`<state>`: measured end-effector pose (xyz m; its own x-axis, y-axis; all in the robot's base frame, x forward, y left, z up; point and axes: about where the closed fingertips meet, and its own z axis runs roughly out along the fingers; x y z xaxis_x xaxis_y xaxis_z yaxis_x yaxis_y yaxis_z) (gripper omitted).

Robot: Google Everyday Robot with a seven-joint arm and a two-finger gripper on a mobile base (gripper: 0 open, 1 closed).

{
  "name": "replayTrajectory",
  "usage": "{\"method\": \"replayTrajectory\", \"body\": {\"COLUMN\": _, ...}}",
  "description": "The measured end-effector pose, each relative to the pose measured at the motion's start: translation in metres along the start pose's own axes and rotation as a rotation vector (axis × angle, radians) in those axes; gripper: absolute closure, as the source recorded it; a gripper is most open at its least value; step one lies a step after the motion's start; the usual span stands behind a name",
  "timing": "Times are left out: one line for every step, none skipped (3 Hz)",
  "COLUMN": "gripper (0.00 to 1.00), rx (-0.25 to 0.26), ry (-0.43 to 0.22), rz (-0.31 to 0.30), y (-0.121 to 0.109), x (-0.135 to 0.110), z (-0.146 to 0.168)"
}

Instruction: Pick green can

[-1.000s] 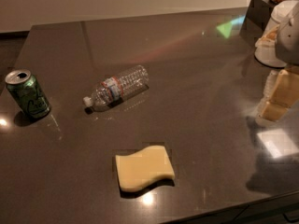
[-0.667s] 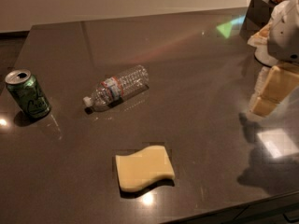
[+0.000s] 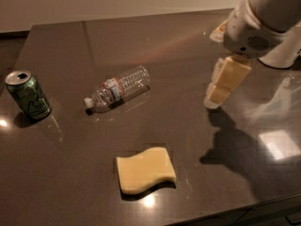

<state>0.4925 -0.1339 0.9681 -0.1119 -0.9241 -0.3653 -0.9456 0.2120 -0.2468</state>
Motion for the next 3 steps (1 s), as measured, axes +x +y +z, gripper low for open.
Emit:
{"method": "replayTrajectory", "body": {"gripper": 0.0, "rx": -0.025, "ry": -0.068, "rz": -0.018, "y": -0.008, "x": -0.038, "z": 0.025}}
{"method": "replayTrajectory", "body": {"gripper": 0.0, "rx": -0.073, "ry": -0.149, "rz": -0.048, "y": -0.005, "x": -0.082, "z": 0.045}}
{"method": "replayTrajectory", "body": {"gripper": 0.0, "rx": -0.12, "ry": -0.228, "rz": -0.08, "y": 0.008, "x": -0.126, "z": 0.063}}
